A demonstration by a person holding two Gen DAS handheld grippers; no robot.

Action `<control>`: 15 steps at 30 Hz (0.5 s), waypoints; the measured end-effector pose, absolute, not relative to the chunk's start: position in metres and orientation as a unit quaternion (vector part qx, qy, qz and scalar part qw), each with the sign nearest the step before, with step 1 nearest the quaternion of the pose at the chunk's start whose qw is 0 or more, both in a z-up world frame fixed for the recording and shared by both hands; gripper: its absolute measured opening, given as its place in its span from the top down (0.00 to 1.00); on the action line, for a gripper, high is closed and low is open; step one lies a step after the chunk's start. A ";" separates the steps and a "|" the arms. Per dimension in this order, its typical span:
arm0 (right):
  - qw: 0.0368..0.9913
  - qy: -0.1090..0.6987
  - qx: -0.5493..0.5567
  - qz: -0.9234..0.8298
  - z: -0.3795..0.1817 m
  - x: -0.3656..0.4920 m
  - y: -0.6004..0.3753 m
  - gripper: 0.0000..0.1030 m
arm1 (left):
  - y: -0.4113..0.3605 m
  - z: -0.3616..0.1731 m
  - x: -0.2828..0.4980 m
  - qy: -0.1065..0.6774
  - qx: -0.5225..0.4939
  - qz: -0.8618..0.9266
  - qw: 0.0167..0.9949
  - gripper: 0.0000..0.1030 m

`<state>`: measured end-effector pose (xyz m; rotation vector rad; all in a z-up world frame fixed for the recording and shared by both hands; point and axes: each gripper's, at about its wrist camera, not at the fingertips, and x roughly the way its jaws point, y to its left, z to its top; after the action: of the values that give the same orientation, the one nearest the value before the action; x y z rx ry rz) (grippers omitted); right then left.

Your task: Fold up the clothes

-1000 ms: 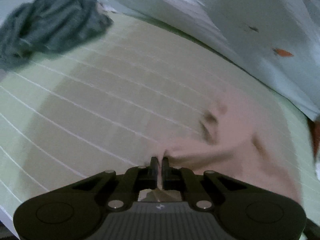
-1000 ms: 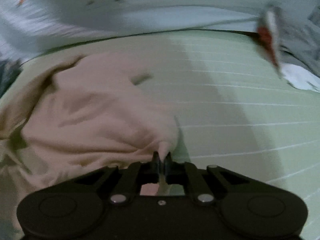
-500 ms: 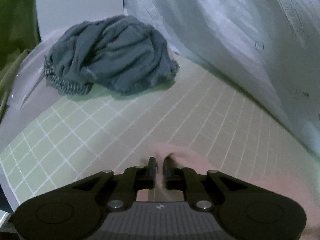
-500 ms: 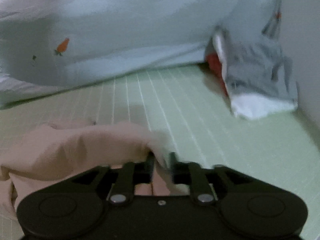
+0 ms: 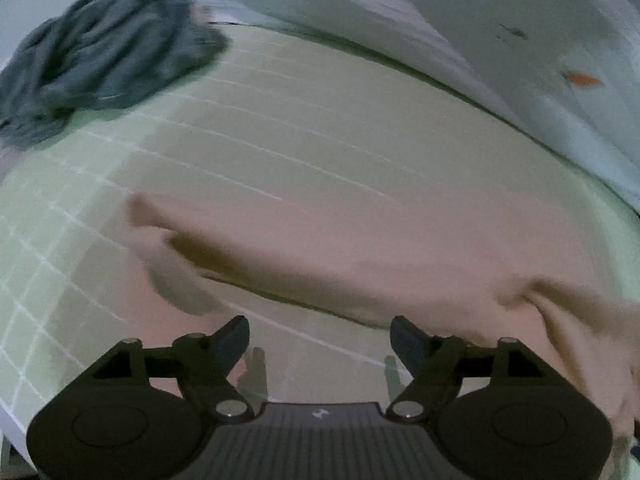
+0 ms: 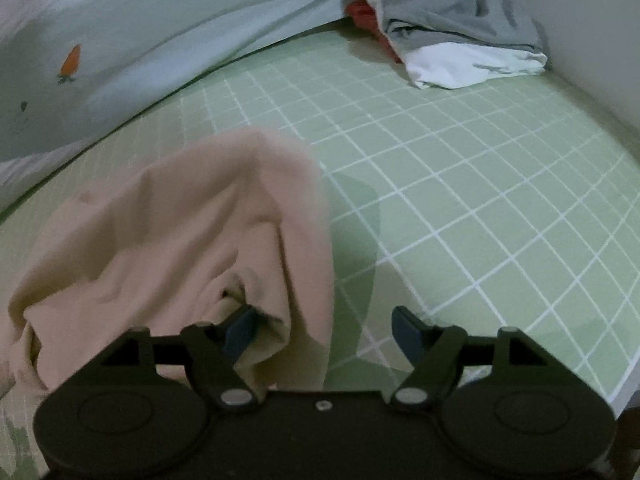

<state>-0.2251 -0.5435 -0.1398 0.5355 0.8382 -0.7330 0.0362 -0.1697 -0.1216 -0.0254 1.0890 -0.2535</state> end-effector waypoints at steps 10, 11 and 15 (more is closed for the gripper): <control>0.817 0.410 0.248 -0.321 -0.142 -0.228 -0.532 0.26 | -0.208 -0.128 0.006 0.522 0.055 -0.181 0.832 0.18; 0.818 0.410 0.245 -0.319 -0.142 -0.229 -0.530 0.26 | -0.208 -0.129 0.005 0.525 0.057 -0.181 0.830 0.18; 0.825 0.411 0.232 -0.311 -0.143 -0.234 -0.522 0.26 | -0.205 -0.134 0.001 0.534 0.062 -0.183 0.823 0.18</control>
<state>-0.2337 -0.5215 -0.1434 0.4931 0.8740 -0.6602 0.0015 -0.2054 -0.1336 0.1322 1.1369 -0.3895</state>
